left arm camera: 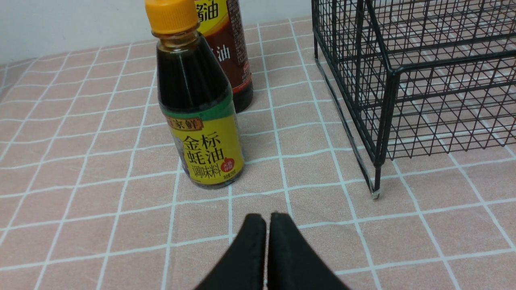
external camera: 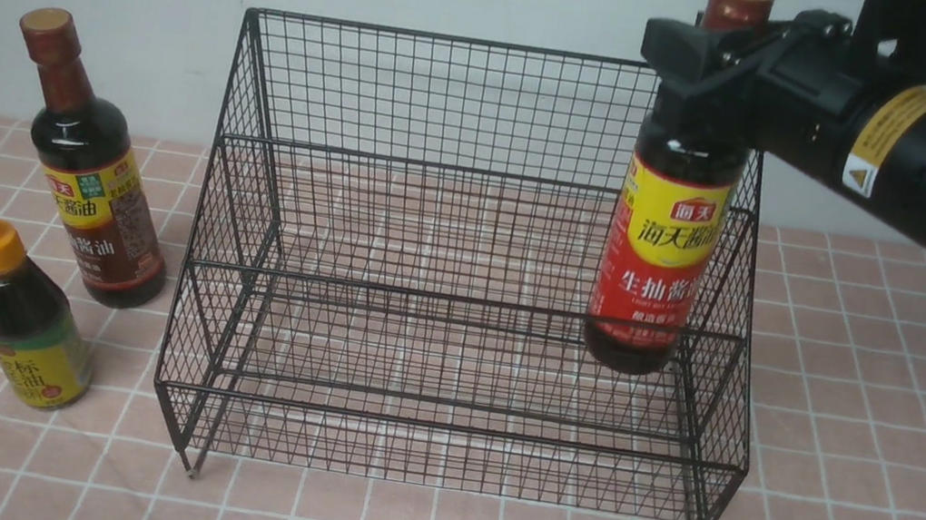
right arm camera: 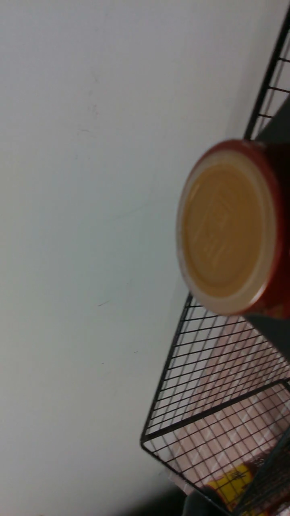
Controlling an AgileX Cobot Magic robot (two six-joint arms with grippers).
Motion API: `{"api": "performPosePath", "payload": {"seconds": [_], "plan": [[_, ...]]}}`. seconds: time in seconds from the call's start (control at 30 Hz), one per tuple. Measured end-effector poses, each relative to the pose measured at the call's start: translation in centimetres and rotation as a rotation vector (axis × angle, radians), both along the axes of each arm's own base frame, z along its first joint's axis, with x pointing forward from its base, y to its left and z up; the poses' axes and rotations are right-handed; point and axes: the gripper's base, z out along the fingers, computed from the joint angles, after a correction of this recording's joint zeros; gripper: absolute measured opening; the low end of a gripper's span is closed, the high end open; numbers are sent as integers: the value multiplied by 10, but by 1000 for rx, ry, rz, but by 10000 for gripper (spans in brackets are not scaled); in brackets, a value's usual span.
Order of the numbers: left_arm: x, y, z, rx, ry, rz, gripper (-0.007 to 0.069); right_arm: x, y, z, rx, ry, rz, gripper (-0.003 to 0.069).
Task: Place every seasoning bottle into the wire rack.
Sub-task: Use the right arm to put the condiment bottle back on the shelf
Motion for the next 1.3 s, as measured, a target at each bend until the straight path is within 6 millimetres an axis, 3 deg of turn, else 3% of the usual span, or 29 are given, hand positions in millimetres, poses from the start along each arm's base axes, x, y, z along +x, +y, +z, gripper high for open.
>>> {"api": "performPosePath", "payload": {"seconds": [0.3, 0.87, 1.13, 1.3], "plan": [[0, 0, 0, 0, 0, 0, -7, -11, -2, -33, -33, 75, 25, 267], [0, 0, 0, 0, 0, 0, -7, -15, 1, -37, -82, 39, 86, 276], [0, 0, 0, 0, 0, 0, -7, -22, 2, -17, -50, -53, 120, 442], [0, 0, 0, 0, 0, 0, -7, -40, -7, 15, -34, -127, 87, 466]]}}
